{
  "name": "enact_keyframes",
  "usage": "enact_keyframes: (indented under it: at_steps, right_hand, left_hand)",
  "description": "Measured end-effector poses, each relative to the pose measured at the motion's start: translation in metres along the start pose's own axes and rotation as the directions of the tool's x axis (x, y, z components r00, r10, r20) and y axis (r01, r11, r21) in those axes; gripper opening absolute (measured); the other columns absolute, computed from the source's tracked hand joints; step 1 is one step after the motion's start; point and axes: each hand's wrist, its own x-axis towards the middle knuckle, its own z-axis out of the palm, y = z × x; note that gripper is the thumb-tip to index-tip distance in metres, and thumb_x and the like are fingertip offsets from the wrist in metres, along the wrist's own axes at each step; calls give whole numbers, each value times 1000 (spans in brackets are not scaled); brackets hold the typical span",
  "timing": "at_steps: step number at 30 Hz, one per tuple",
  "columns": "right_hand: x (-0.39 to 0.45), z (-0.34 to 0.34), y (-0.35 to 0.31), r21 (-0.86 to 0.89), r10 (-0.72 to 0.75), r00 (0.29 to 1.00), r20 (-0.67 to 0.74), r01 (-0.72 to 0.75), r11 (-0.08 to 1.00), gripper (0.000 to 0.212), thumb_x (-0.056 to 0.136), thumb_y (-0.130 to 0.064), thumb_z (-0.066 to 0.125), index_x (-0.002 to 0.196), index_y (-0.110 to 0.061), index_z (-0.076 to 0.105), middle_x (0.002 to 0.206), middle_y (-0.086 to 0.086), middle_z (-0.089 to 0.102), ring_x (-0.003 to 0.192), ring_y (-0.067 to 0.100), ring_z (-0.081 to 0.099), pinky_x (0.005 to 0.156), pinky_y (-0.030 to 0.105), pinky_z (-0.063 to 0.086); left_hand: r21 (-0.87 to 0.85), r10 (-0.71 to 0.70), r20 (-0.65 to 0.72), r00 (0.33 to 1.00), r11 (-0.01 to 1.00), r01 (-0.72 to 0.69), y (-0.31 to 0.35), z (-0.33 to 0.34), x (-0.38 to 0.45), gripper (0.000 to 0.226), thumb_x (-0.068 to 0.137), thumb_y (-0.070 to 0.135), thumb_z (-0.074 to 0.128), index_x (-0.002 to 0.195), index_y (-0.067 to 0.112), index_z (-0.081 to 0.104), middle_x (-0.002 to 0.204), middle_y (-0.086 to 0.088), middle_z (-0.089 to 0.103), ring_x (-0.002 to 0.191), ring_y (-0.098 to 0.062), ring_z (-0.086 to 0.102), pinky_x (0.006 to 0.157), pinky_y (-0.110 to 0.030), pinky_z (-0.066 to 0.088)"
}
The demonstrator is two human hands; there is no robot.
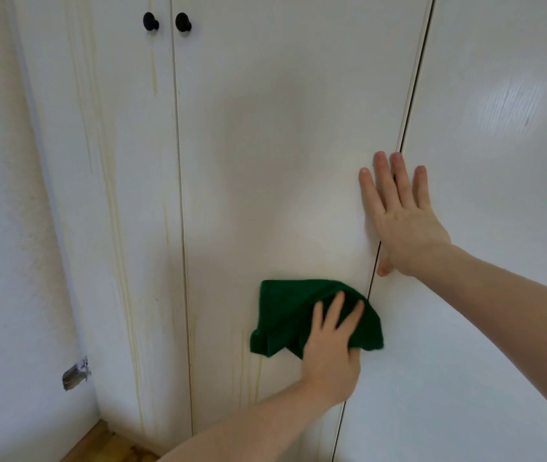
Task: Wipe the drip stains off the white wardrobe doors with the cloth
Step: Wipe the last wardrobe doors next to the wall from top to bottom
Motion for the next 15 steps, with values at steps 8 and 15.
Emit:
enact_keyframes:
  at_steps: [8,15]
  right_hand:
    - [-3,-4,0,-2,15,1000,17,-15,1000,170,60,-68,87,144,0,-44,149,29,-50,144,49,-38,124,64,-5]
    - [-2,-1,-3,-10,29,1000,-9,-30,1000,173,55,-67,89,145,2,-41,151,30,-47,146,50,-34,123,65,-3]
  left_hand:
    - [10,29,40,999,1000,-29,-33,-37,1,81,95,3,51,157,44,19,163,17,-14,152,-15,-8,116,-27,-18]
    - [-73,-329,-307,893,944,323,-126,-141,21,72,98,7,49,157,40,25,169,-4,3,155,-31,5,125,-44,2]
